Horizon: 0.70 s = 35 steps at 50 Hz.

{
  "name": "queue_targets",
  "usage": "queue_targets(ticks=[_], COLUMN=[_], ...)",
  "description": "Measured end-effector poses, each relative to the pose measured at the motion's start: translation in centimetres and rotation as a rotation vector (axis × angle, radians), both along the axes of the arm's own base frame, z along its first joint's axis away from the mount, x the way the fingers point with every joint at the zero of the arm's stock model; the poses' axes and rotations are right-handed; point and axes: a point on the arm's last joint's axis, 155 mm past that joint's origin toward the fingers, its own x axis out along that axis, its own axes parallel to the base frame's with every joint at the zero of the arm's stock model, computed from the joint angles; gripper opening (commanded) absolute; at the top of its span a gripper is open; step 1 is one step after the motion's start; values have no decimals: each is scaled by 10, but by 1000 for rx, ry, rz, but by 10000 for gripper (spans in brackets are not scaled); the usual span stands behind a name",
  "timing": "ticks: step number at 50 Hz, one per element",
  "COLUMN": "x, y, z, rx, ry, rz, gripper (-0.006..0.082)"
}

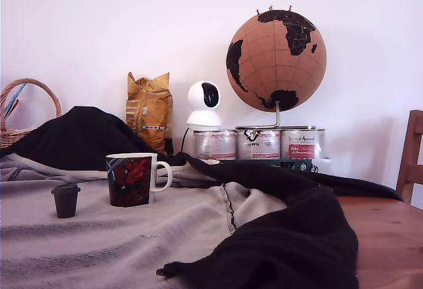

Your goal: Pick the grey coffee capsule and place it inside the red coffee cup

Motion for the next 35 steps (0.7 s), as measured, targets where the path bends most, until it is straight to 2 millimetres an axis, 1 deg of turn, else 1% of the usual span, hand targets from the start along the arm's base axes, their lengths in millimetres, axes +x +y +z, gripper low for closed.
queue_targets(ticks=[3, 8, 10, 18, 28, 35], x=[0, 0, 0, 0, -4, -5], y=[-4, -3, -3, -12, -31, -38], z=[-5, -31, -32, -24, 14, 17], rx=[0, -5, -6, -31, -94, -168], ry=[21, 105, 111, 79, -62, -63], rz=[-31, -37, -36, -83, -194, -237], gripper=[-11, -11, -11, -11, -11, -11])
